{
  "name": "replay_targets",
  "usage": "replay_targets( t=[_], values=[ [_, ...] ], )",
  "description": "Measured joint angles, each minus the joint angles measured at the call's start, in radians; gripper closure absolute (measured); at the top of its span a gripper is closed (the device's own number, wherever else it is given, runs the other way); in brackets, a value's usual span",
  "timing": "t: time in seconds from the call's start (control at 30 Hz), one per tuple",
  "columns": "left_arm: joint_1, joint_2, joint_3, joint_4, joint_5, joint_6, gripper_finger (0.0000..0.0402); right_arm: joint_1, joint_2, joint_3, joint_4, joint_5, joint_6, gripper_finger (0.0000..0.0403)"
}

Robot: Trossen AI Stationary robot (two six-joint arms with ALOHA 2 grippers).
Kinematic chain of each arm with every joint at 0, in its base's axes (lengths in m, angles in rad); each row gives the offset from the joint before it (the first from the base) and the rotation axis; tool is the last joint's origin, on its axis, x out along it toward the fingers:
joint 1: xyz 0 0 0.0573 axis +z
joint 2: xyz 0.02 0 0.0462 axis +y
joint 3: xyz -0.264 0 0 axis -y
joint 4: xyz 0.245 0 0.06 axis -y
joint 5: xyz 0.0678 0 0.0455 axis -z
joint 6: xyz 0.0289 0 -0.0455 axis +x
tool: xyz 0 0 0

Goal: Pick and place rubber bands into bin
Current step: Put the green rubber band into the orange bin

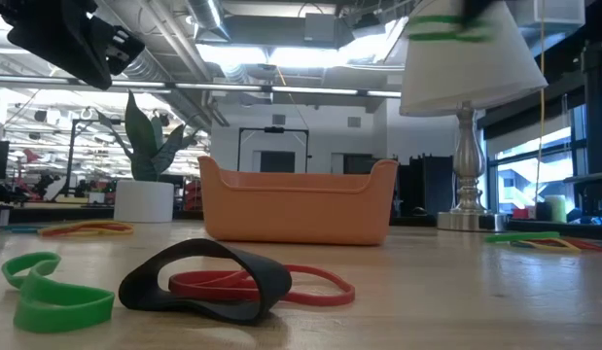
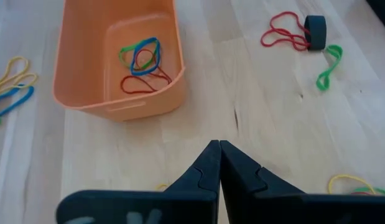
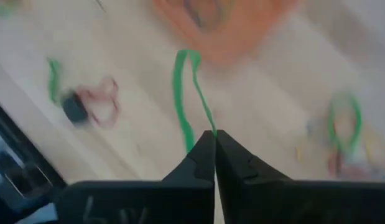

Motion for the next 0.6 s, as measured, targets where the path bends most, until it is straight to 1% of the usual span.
replay_targets(
  t=[0.13,0.17,0.27,0.37,0.47,0.53,0.6],
  values=[
    [0.002,0.0,0.0,0.0,-0.001,0.0,0.0398,-0.152,0.049,0.078,0.11,-0.009,-0.265,0.0402],
    [0.002,0.0,0.0,0.0,-0.001,0.0,0.0398,-0.185,0.072,0.105,0.134,-0.019,-0.33,0.0402],
    [0.002,0.0,0.0,0.0,-0.002,-0.001,0.0398,-0.27,0.174,0.217,0.134,-0.057,-0.485,0.0403],
    [0.002,0.0,0.0,0.0,-0.002,-0.007,0.0398,-0.338,0.3,0.351,0.065,-0.114,-0.584,0.0403],
    [0.001,0.0,0.0,0.0,-0.002,-0.019,0.0398,-0.396,0.416,0.464,-0.038,-0.165,-0.644,0.0403],
    [0.001,0.0,0.0,0.0,-0.002,-0.021,0.0398,-0.428,0.486,0.512,-0.121,-0.201,-0.673,0.0403],
    [0.001,0.0,0.0,0.0,-0.002,-0.022,0.0398,-0.453,0.54,0.528,-0.179,-0.245,-0.702,0.0403]
  ],
)
